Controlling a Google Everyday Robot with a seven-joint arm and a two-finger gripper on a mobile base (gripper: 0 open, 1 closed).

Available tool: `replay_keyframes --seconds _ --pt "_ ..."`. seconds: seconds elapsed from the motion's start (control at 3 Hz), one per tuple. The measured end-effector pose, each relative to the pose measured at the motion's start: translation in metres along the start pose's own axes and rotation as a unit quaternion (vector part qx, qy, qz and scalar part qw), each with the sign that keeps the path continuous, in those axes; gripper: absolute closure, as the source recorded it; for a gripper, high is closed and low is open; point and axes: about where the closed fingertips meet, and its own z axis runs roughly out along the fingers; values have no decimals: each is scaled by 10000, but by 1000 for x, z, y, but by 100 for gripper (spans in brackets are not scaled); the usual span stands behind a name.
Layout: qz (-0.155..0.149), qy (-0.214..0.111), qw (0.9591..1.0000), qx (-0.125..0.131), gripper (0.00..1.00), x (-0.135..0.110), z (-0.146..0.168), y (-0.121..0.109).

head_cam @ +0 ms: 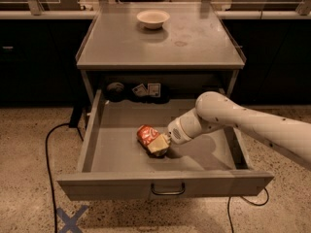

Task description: Place coke can into top drawer

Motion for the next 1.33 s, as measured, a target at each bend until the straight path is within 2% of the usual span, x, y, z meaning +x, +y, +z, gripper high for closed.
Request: replay_keyframes --seconds 1.0,1.33 --pt "0 1 10000 -1 11 0 0 0" --pt "0 1 10000 -1 0 0 0 0"
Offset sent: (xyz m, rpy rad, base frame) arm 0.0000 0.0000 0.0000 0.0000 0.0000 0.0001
